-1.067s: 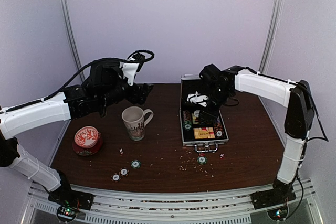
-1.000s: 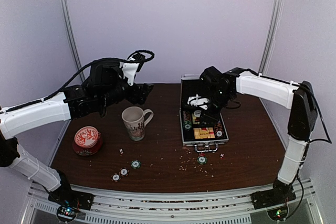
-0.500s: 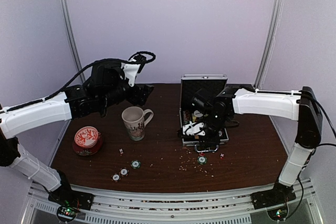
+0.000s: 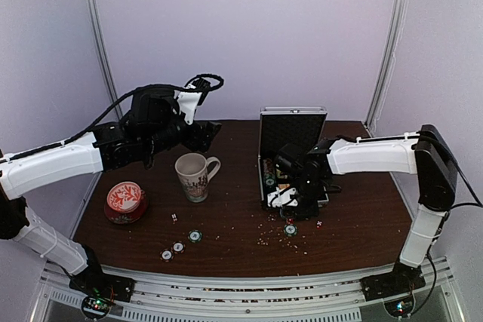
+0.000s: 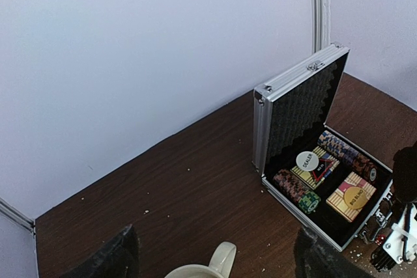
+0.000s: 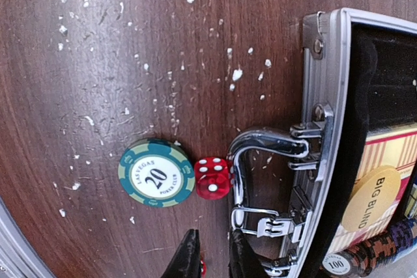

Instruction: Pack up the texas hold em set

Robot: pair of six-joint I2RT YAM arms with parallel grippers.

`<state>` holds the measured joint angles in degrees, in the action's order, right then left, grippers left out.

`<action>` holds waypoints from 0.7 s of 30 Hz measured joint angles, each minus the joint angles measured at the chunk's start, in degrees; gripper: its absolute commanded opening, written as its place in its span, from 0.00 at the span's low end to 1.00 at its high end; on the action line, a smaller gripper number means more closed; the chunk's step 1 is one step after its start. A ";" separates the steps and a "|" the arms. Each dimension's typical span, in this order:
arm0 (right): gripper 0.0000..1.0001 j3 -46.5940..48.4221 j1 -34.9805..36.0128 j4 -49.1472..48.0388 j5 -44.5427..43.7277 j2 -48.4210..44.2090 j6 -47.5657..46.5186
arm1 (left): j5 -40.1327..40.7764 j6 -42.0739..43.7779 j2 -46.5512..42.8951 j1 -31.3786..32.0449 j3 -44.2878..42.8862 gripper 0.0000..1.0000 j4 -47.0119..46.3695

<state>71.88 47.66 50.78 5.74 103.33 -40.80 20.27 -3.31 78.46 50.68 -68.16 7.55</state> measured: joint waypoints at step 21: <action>0.10 2.29 2.60 -2.62 -0.46 6.97 0.02 | 0.00 0.02 0.00 0.13 0.00 0.83 0.04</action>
<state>74.17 50.26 48.16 5.28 110.30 -40.77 20.27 -3.29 78.46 50.81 -68.16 7.60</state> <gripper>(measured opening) 0.100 0.832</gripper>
